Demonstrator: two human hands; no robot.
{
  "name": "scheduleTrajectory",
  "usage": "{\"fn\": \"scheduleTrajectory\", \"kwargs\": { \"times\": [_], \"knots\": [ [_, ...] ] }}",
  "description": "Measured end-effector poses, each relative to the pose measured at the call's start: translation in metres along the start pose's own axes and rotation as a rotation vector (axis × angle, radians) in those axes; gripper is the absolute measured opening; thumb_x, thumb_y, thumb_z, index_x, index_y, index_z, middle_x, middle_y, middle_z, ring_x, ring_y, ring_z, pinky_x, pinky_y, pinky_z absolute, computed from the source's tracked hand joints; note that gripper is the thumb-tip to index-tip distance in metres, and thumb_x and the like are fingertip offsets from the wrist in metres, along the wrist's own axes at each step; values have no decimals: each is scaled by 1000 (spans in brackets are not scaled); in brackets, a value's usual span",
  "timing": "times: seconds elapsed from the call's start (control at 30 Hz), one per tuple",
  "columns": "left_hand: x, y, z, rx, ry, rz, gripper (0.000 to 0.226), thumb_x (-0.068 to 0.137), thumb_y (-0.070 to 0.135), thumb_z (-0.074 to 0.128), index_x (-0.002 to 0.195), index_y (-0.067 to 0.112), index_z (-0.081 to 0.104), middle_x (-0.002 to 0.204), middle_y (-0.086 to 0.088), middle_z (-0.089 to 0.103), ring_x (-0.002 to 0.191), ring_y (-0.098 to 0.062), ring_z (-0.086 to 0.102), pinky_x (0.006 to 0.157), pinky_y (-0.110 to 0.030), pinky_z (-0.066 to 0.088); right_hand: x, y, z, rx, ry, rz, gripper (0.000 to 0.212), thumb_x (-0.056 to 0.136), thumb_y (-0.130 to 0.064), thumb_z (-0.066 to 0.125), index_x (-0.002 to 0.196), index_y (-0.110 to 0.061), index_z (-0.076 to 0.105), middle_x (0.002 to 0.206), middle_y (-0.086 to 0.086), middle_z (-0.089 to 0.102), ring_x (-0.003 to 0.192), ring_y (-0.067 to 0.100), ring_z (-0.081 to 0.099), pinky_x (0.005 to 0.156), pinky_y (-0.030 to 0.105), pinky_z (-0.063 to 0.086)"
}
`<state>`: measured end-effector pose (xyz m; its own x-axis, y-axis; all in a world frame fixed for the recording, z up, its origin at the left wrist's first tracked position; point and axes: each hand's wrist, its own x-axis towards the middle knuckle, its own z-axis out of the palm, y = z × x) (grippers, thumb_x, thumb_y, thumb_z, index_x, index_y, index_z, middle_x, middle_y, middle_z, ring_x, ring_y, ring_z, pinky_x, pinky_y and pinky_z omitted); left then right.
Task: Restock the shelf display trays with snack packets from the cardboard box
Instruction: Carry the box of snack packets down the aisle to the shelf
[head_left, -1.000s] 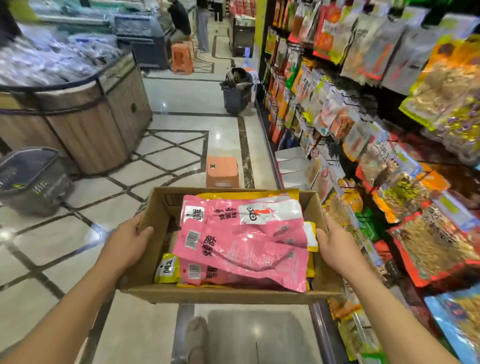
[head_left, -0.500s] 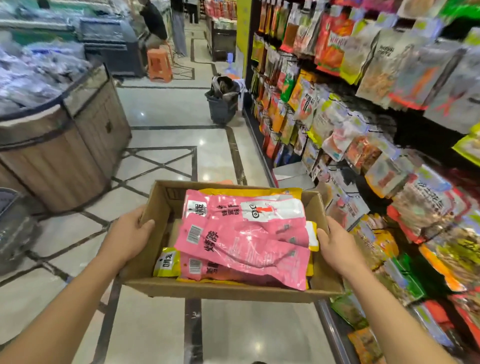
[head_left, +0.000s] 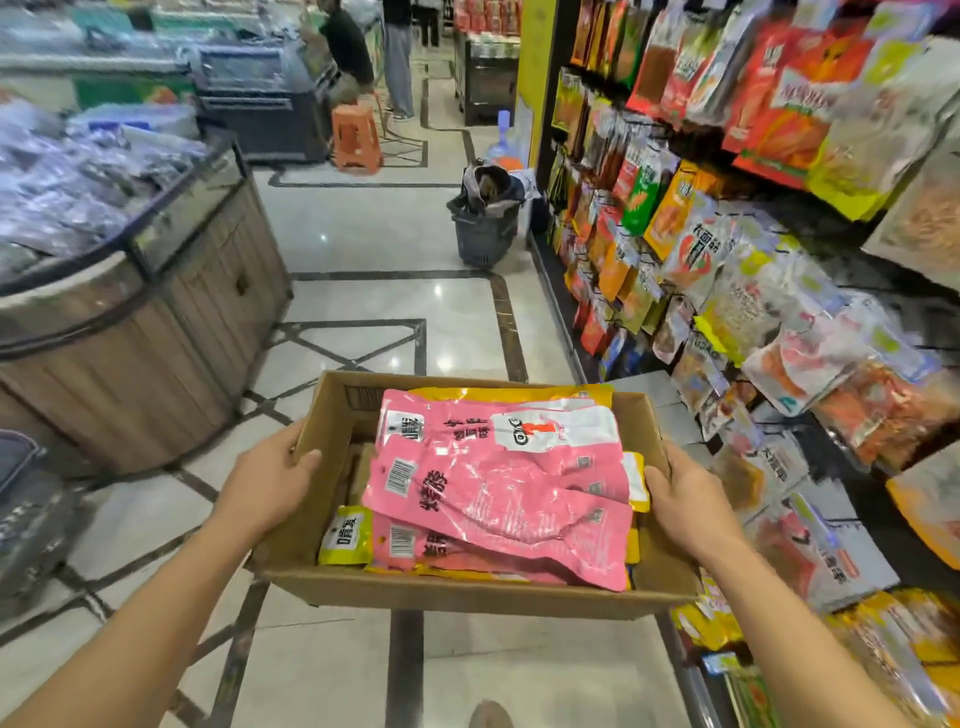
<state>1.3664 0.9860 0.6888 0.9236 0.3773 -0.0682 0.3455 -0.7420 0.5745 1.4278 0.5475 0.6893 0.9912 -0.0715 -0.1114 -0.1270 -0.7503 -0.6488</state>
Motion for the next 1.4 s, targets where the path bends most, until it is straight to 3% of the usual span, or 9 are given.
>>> {"fn": "scheduleTrajectory", "kwargs": {
  "times": [0.13,0.27,0.4,0.53,0.73,0.87,1.03,1.23,1.4],
  "knots": [
    [73,17,-4,-13,18,4,30,98,27,54,123,42,59,111,0,70,95,-22,60,80,-33,46,78,-32,9,20,-21,-14,25,101,-25,49,124,-25,60,115,11,70,100,32,63,77,39,49],
    [154,25,-4,7,0,17,38,99,26,54,136,33,56,116,-5,70,102,-27,63,84,-36,47,145,-61,22,2,-2,-8,25,100,-23,50,123,-23,60,116,14,70,102,36,63,82,44,51],
    [247,33,0,15,-20,59,38,100,25,54,137,30,55,117,-6,69,100,-27,62,86,-38,47,207,-90,41,1,43,33,11,100,-20,50,107,-23,58,111,13,69,91,30,58,75,40,46],
    [347,37,-2,-5,-125,100,35,98,29,54,129,45,54,115,-1,72,104,-29,66,92,-46,53,258,-121,55,18,110,67,14,99,-16,50,107,-23,59,101,7,67,91,28,57,72,36,40],
    [463,72,0,34,-144,202,34,97,25,56,130,33,59,114,-4,72,102,-31,66,83,-41,49,320,-154,69,28,165,158,16,101,-15,48,110,-24,57,97,3,59,86,23,49,68,34,34],
    [518,102,14,85,-186,233,36,98,25,55,134,28,59,116,-11,71,105,-37,64,87,-45,49,361,-157,68,62,198,219,16,100,-14,48,100,-30,51,93,3,59,84,26,52,66,36,36],
    [568,154,47,79,-232,241,37,102,27,51,138,28,56,121,-8,68,104,-31,63,84,-43,49,416,-133,62,56,217,284,15,99,-9,50,101,-23,55,103,15,68,86,28,55,66,35,36],
    [608,207,91,31,-279,189,35,103,26,50,137,28,54,119,-5,68,98,-25,63,87,-43,51,487,-93,43,44,200,311,28,102,-14,48,128,-16,58,119,17,68,108,38,60,71,34,34],
    [636,249,124,58,-234,207,36,101,22,53,136,26,56,116,-10,70,94,-25,60,82,-41,49,540,-65,21,70,200,308,25,102,-14,47,124,-16,58,110,15,68,105,39,61,66,35,31]
  ]
}}
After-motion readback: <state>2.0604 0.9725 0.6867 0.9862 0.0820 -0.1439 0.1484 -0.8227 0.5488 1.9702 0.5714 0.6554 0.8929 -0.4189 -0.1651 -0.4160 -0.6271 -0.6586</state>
